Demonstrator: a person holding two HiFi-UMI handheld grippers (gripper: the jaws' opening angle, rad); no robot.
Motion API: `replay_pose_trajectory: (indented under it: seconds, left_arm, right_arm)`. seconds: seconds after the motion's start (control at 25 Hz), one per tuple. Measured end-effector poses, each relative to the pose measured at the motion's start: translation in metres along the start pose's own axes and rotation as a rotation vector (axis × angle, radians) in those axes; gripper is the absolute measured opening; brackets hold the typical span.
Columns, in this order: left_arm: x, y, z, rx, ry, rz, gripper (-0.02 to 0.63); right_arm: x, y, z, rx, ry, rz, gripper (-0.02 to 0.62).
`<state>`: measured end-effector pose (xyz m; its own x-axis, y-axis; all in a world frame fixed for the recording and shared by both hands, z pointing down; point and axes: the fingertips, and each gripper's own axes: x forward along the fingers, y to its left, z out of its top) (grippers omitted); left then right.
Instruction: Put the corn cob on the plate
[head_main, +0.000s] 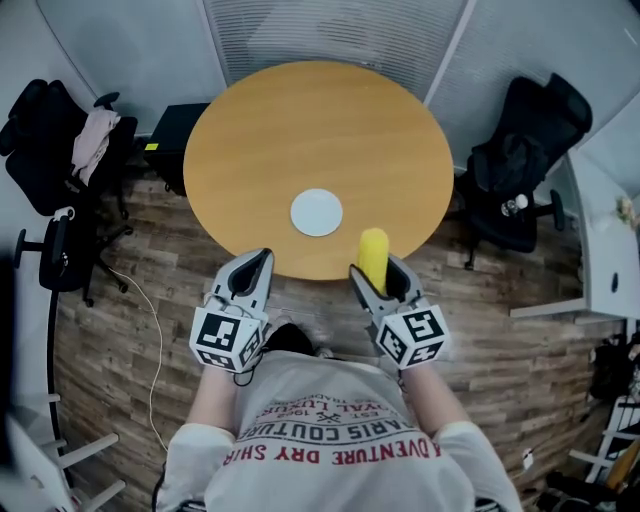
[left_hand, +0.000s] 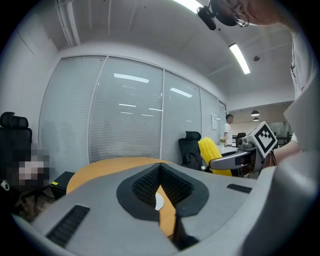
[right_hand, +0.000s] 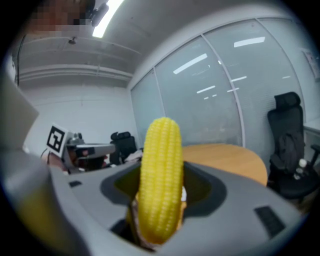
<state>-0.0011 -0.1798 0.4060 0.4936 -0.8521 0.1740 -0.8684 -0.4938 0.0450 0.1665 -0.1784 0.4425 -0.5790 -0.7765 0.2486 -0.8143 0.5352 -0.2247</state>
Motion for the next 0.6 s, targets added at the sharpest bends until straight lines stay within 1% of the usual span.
replay_pose_trajectory:
  seconds: [0.16,0.4,0.6]
  left_arm:
    - [0.028,0.022,-0.002,-0.013,0.01,-0.002,0.032]
    - [0.079,0.067,0.0,-0.026,0.016,-0.017,0.032]
    - [0.12,0.1,-0.002,-0.004,0.027,-0.048,0.032]
  right_arm:
    - [0.033,-0.011,-0.002,0.003,0.034,0.002,0.264]
    - [0.091,-0.033,0.0,0.014,0.08,-0.024,0.264]
    - [0.142,-0.052,-0.004,0.024,0.131,-0.048,0.264]
